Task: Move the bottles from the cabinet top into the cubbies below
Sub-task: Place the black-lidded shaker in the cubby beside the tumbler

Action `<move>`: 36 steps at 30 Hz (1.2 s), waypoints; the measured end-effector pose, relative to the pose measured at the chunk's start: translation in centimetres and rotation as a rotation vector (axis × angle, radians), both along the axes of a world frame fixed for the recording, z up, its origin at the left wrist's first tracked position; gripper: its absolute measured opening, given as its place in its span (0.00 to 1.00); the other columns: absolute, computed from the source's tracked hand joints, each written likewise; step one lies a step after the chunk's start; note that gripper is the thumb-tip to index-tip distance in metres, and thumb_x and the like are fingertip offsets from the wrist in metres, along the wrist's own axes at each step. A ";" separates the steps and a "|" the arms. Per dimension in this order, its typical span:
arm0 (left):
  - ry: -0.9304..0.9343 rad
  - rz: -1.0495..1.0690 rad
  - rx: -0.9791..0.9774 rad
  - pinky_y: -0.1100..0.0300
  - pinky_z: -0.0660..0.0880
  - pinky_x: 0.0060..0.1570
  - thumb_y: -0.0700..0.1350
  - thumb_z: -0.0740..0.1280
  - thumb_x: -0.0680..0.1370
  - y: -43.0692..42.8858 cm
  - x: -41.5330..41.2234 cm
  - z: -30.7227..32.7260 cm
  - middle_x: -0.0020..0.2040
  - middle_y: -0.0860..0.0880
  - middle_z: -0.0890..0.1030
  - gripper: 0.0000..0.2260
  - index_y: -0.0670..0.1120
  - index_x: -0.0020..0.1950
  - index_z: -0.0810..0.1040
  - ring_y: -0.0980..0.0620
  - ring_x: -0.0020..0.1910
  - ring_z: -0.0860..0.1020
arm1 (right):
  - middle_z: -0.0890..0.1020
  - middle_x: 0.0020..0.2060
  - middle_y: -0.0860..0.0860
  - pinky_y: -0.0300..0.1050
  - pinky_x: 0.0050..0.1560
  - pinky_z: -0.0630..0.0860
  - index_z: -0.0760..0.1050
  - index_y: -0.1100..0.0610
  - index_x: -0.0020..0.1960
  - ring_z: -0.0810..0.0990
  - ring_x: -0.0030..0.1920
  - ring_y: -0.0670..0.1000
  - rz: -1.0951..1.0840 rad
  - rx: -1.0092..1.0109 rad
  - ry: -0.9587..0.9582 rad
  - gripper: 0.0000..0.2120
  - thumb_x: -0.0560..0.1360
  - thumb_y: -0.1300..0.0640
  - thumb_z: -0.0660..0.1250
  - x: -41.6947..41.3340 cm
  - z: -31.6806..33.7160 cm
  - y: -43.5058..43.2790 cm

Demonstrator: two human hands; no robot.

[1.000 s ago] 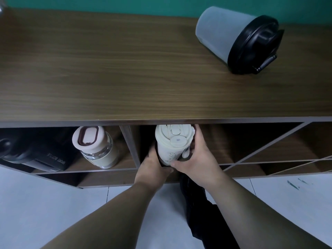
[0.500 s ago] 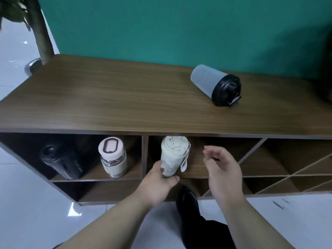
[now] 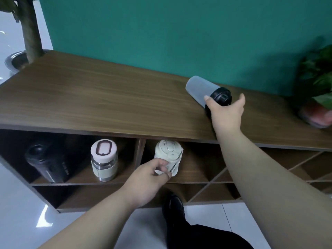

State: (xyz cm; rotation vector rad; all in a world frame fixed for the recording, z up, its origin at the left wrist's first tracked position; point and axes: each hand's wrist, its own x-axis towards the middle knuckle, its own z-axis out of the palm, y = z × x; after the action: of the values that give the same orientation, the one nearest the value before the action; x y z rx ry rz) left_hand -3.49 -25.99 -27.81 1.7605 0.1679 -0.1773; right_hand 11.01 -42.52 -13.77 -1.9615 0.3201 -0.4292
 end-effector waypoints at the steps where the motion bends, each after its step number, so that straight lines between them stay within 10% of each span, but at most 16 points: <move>1: 0.001 -0.006 -0.006 0.57 0.77 0.58 0.45 0.74 0.79 0.1 0.1 -0.2 0.50 0.56 0.84 0.08 0.53 0.56 0.83 0.47 0.51 0.83 | 0.60 0.79 0.54 0.54 0.70 0.65 0.47 0.51 0.81 0.66 0.76 0.58 -0.015 0.052 0.016 0.57 0.65 0.39 0.77 0.9 0.1 0.3; 16: -0.030 -0.043 -0.233 0.58 0.77 0.49 0.45 0.74 0.76 -0.9 -0.1 0.5 0.43 0.55 0.85 0.08 0.54 0.54 0.83 0.52 0.43 0.81 | 0.79 0.59 0.41 0.50 0.61 0.77 0.68 0.43 0.72 0.79 0.61 0.47 0.296 0.226 -0.102 0.35 0.67 0.51 0.75 -4.8 -1.0 -2.7; 25: 0.041 -0.266 -0.381 0.57 0.82 0.50 0.49 0.79 0.64 -4.1 -0.7 0.0 0.63 0.53 0.80 0.43 0.55 0.77 0.65 0.56 0.49 0.85 | 0.78 0.63 0.49 0.42 0.58 0.74 0.77 0.50 0.64 0.77 0.62 0.47 0.787 0.030 -0.007 0.34 0.57 0.59 0.77 -10.8 -3.9 -12.7; 33: 0.042 -0.140 -0.034 0.46 0.80 0.64 0.50 0.84 0.62 -10.8 1.6 -5.6 0.62 0.56 0.82 0.39 0.64 0.68 0.69 0.55 0.62 0.81 | 0.55 0.78 0.36 0.33 0.69 0.64 0.59 0.39 0.77 0.58 0.74 0.30 0.809 -0.215 0.204 0.47 0.67 0.63 0.77 -9.7 -9.6 -12.1; 36: 0.041 -0.033 -0.020 0.52 0.82 0.61 0.45 0.84 0.65 -12.7 3.2 -7.5 0.63 0.54 0.81 0.40 0.58 0.72 0.68 0.57 0.60 0.82 | 0.65 0.76 0.39 0.38 0.68 0.67 0.51 0.36 0.78 0.67 0.73 0.40 0.617 -0.047 0.300 0.55 0.64 0.55 0.82 -8.8 -12.5 -12.1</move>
State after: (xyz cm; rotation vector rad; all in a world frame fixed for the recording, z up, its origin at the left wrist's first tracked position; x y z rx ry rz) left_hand -0.31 -38.72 -35.28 1.7414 0.1661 -0.2389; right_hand 2.23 -54.60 -26.27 -2.0486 -0.1170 0.2593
